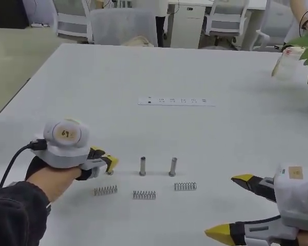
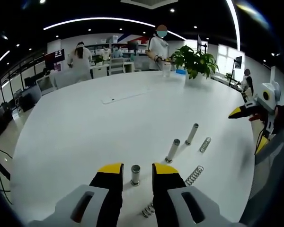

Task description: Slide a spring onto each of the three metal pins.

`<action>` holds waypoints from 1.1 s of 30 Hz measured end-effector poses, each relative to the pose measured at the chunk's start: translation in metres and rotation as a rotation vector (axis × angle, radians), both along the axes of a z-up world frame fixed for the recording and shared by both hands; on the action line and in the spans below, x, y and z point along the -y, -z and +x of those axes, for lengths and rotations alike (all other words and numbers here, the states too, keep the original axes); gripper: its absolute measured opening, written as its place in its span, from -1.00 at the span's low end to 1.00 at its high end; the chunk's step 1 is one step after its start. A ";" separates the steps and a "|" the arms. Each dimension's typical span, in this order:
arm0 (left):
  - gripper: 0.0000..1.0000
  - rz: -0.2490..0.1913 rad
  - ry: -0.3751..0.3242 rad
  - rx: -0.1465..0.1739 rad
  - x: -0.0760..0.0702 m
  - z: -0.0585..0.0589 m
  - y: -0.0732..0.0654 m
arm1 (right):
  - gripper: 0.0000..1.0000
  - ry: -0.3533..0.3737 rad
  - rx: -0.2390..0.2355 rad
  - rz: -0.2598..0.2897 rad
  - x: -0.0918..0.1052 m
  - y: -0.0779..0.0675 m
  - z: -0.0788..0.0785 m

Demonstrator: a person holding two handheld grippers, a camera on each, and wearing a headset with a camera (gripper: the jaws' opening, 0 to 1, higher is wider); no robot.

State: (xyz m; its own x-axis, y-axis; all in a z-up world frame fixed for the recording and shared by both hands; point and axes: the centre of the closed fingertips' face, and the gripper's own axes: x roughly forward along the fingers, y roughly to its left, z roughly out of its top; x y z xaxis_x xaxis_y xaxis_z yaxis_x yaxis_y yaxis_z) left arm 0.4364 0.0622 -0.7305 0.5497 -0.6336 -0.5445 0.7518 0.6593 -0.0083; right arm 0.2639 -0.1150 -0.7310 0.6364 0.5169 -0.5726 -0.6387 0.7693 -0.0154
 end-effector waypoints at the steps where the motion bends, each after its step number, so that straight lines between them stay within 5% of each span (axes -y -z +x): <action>1: -0.65 0.000 0.001 0.001 0.000 0.000 0.000 | 0.68 -0.001 0.000 -0.001 0.000 0.000 0.000; 15: -0.42 -0.014 -0.020 0.024 -0.011 -0.002 -0.003 | 0.65 -0.016 -0.005 -0.008 -0.002 -0.002 0.000; 33: -0.33 -0.039 -0.009 0.078 -0.037 -0.032 -0.015 | 0.45 -0.086 -0.033 -0.020 -0.017 0.000 0.000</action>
State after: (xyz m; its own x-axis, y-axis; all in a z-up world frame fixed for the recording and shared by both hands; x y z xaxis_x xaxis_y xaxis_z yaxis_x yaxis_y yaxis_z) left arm 0.4040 0.0995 -0.7159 0.5953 -0.6485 -0.4744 0.7453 0.6662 0.0246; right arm 0.2637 -0.0978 -0.7312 0.5705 0.5573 -0.6032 -0.7029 0.7112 -0.0077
